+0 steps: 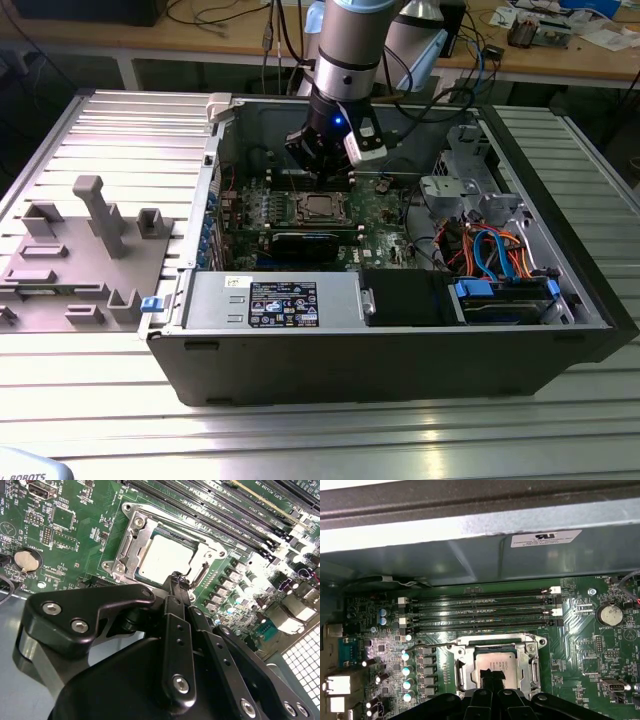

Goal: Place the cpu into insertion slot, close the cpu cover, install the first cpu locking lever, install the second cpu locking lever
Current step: 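Install the first cpu locking lever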

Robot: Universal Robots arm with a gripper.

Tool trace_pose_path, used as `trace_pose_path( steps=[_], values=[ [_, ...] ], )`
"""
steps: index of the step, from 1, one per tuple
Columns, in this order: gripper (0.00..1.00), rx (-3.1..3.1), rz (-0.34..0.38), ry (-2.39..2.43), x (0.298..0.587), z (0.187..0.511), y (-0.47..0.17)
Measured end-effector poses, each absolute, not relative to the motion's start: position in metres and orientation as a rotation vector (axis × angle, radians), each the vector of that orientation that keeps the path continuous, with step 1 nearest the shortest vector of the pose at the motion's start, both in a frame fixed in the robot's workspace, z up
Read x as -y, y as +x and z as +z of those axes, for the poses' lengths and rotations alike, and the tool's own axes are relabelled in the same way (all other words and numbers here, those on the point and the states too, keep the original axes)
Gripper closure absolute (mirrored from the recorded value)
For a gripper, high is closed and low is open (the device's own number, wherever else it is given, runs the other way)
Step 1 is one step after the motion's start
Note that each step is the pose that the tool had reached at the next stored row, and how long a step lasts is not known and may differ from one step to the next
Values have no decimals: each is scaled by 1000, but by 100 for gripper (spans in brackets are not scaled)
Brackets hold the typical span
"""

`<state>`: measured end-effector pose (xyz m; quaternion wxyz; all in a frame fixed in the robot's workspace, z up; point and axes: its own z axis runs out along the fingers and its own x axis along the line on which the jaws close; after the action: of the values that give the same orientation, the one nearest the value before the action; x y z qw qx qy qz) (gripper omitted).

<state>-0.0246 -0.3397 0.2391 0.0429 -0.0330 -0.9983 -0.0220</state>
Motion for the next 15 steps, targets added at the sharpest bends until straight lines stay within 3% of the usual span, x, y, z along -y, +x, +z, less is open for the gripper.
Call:
trace_pose_path(
  steps=[15],
  values=[
    [89,3054,-67,-81,340,239,-25]
  ],
)
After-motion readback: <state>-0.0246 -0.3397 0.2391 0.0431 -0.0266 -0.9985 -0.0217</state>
